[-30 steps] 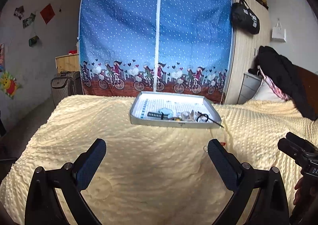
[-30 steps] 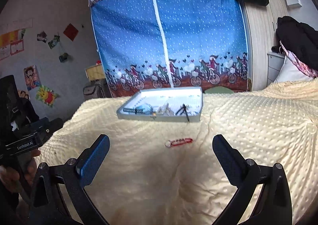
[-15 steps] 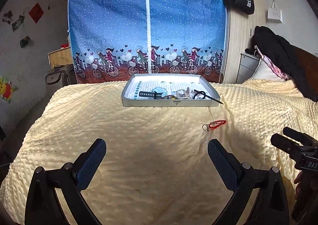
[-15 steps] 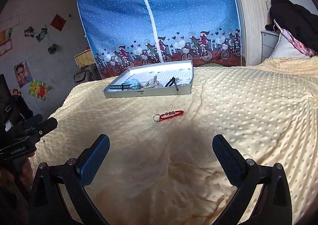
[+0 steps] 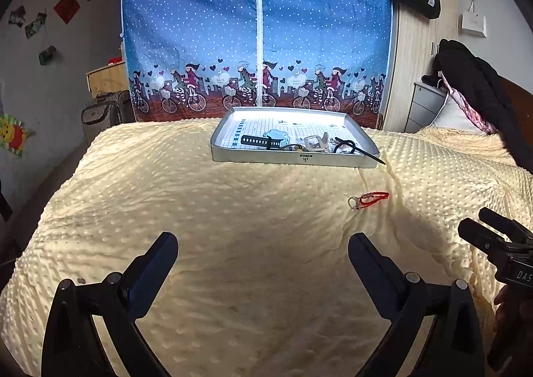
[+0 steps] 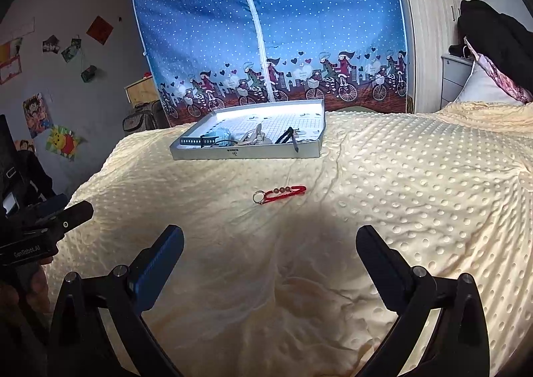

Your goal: Organize jewelry

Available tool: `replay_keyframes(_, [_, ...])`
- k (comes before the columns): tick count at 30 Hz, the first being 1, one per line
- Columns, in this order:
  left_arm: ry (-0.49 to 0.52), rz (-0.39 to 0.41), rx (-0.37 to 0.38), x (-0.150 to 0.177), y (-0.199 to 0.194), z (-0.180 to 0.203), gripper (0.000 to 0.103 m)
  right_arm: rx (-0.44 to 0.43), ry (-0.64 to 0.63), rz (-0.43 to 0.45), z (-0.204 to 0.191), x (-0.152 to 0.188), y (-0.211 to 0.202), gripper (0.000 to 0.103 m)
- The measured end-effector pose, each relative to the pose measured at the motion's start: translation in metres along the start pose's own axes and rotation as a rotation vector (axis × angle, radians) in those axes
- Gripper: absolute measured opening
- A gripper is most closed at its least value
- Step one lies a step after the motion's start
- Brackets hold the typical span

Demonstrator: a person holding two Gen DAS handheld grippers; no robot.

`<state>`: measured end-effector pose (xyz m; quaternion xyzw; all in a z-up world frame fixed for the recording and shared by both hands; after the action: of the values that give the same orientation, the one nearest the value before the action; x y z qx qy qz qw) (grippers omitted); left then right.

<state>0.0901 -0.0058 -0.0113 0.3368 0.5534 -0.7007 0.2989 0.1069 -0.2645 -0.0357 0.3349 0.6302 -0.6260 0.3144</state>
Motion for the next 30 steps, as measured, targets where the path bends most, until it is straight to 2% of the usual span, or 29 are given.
replay_keyframes(3, [0.011,-0.032,0.021,-0.003,0.007,0.004,0.103,0.014,-0.001,-0.003,0.003,-0.004,0.006,0.101])
replay_keyframes(6, [0.031,-0.058,0.046,-0.007,0.017,0.009,0.103,0.063,-0.001,-0.012,0.007,-0.009,0.016,0.101])
replay_keyframes(11, [0.012,-0.089,0.085,-0.019,0.036,0.013,0.103,0.108,-0.014,-0.033,0.012,-0.015,0.03,0.101])
replay_keyframes(15, [0.03,-0.125,0.101,-0.024,0.055,0.016,0.103,0.108,-0.035,-0.08,0.016,-0.019,0.046,0.101])
replay_keyframes(25, [0.048,-0.225,0.151,-0.022,0.11,0.022,0.102,0.027,-0.012,-0.192,0.029,-0.028,0.101,0.101])
replay_keyframes(27, [0.046,-0.234,0.176,-0.024,0.121,0.024,0.09,0.01,-0.004,-0.208,0.029,-0.032,0.116,0.098])
replay_keyframes(28, [0.043,-0.246,0.195,-0.025,0.13,0.026,0.087,-0.003,-0.006,-0.224,0.029,-0.033,0.126,0.09])
replay_keyframes(29, [0.037,-0.261,0.212,-0.026,0.139,0.027,0.082,-0.013,0.0,-0.24,0.029,-0.034,0.135,0.077])
replay_keyframes(30, [0.025,-0.271,0.237,-0.026,0.148,0.028,0.08,-0.02,0.009,-0.254,0.03,-0.034,0.141,0.072])
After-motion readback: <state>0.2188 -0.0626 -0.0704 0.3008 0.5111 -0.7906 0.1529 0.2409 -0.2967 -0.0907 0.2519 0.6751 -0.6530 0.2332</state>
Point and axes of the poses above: each gripper's, at about its wrist camera, not at the fingertips, and y roughly the way its jaws point, z to its right, x to its underside, the point moved 3 cm from there along y, roughly the way its jaws point, and after that the axes turned 14 degrees about x, right-handed, at the moved point
